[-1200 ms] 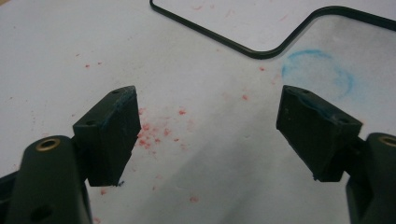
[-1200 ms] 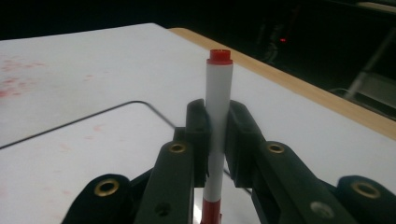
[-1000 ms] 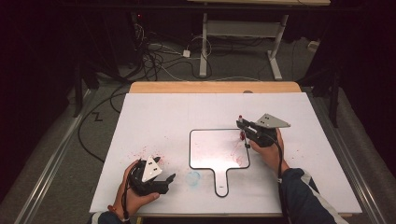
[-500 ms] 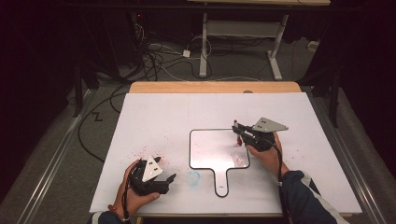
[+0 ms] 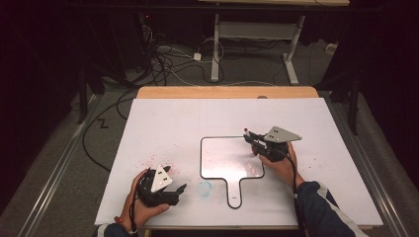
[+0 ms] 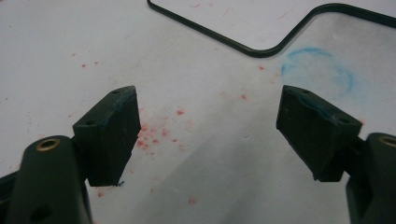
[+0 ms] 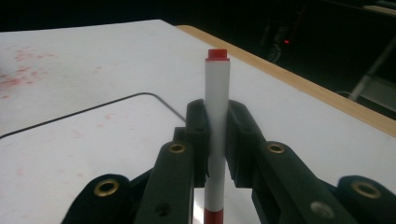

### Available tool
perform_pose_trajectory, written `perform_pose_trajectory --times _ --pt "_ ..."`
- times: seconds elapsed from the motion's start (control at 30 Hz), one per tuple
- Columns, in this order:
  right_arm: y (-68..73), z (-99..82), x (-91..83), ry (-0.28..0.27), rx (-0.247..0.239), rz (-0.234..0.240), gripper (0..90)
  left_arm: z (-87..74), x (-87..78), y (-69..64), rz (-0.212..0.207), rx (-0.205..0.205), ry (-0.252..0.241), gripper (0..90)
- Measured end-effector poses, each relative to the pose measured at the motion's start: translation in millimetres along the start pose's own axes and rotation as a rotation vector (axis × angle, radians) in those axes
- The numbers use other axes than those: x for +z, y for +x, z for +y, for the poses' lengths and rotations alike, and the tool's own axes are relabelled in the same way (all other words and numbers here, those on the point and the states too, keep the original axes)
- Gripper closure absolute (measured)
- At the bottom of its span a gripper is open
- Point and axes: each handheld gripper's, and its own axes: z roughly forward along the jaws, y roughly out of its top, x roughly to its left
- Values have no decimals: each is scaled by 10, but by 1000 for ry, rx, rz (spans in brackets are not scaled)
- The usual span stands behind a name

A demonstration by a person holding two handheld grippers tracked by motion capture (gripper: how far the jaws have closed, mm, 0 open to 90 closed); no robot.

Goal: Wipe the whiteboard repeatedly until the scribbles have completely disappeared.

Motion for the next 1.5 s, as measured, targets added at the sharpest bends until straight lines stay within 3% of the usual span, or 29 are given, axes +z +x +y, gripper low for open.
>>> perform_pose_trajectory --times 0.1,0.2,0.33,0.37,0.5,0.6,0.87,1.23,1.37,1.5 --pt "147 13 18 -15 31 93 817 2 -3 -5 0 3 -1 207" --pt "191 27 13 -18 28 123 816 3 -11 -6 1 3 -4 207" --pt "148 10 -5 -17 21 96 816 1 -14 -5 -1 2 -4 207" --pt "78 -10 -26 -13 22 57 817 2 -15 -6 -1 3 -5 207" --pt "2 -31 -61 -6 31 7 817 11 -8 -15 -5 1 -7 208" --pt "-9 -35 -66 -8 36 -3 817 22 -1 -20 -5 -7 -9 212" --pt "95 -2 -60 -14 59 64 816 41 15 -44 -5 -10 -9 234" --pt "315 30 -2 -24 43 150 816 37 14 -42 -3 -8 -7 235" --pt "333 29 5 -25 33 152 816 34 11 -38 -4 -9 -7 234" --pt "255 6 -12 -17 42 118 817 37 14 -45 -6 -8 -7 235"
